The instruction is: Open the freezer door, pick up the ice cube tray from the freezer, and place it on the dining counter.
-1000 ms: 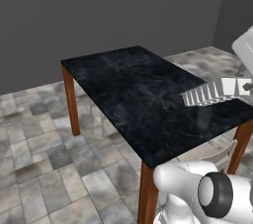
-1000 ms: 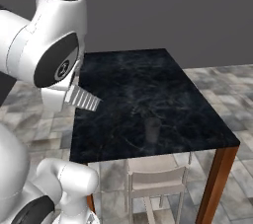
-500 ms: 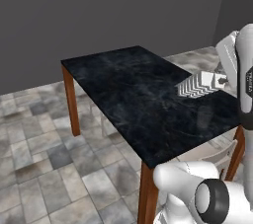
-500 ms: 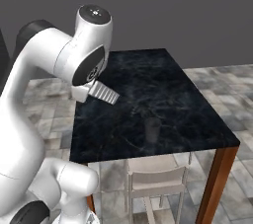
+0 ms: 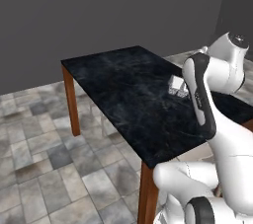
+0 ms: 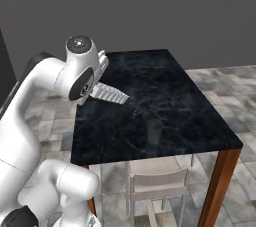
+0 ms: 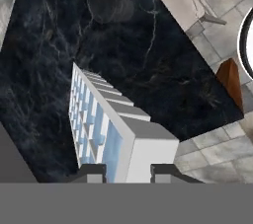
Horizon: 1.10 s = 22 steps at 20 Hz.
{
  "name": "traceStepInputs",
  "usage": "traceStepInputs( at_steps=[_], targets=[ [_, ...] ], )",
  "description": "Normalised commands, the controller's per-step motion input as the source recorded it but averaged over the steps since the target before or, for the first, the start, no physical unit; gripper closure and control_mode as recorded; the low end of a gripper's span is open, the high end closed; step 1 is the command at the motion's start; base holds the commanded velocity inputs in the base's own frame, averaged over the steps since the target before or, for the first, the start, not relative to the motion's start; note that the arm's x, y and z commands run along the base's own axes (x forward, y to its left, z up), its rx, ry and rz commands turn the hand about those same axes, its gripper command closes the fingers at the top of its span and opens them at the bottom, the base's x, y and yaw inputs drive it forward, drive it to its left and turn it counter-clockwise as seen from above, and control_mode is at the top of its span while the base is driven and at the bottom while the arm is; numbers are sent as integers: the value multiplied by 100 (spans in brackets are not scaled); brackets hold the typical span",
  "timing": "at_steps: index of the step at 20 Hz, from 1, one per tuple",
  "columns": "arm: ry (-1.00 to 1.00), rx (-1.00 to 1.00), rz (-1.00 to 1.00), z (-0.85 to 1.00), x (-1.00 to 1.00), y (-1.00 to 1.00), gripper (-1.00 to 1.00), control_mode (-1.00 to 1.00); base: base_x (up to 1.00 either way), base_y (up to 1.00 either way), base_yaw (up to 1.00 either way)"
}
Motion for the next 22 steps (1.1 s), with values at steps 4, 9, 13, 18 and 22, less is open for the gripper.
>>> traceStepInputs(
  at_steps=[4, 9, 13, 18, 22],
  targets=[
    [0, 0, -34, -41, 62, 41, 100, -100, 0, 0, 0],
    [4, 0, -30, -22, 40, 21, 100, -100, 0, 0, 0],
    [6, 0, -21, -16, 49, 6, 100, -100, 0, 0, 0],
    [7, 0, -9, -18, 58, 0, 100, -100, 0, 0, 0],
    [13, 0, -1, -27, 55, 0, 100, -100, 0, 0, 0]
  ],
)
